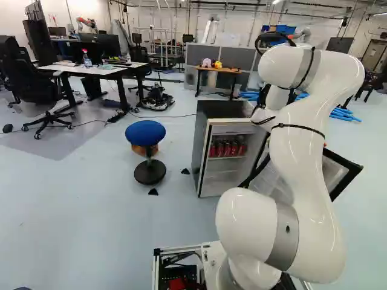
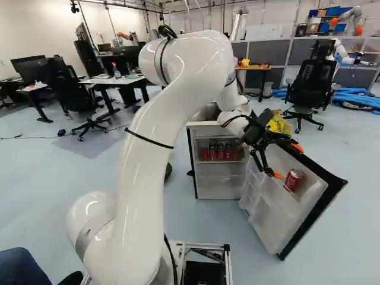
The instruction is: Grab a drink from the fridge
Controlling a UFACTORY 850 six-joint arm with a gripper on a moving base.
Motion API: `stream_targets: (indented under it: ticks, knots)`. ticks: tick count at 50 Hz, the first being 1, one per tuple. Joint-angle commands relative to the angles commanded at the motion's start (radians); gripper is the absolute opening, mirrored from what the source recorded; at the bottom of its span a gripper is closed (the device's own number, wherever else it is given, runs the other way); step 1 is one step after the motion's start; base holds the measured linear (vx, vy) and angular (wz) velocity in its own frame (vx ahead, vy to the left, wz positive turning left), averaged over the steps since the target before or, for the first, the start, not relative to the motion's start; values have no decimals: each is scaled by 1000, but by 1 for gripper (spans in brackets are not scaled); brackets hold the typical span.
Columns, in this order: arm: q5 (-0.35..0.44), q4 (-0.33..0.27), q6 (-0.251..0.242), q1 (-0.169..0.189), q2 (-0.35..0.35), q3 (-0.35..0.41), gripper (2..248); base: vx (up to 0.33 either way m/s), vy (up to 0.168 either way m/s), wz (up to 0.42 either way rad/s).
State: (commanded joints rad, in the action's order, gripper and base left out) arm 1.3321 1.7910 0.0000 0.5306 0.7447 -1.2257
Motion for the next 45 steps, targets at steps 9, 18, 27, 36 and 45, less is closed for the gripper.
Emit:
stream_targets:
  ticks: [9,18,27,36,45]
  knots:
    - [0,-91,0,-6,-34,63,247,0,0,0]
    - [0,-185,0,-12,-70,129,247,0,0,0]
    - [0,-280,0,-18,-108,195,247,0,0,0]
    - [0,-374,0,-24,-147,260,247,0,0,0]
    - [0,-469,0,-31,-188,325,247,0,0,0]
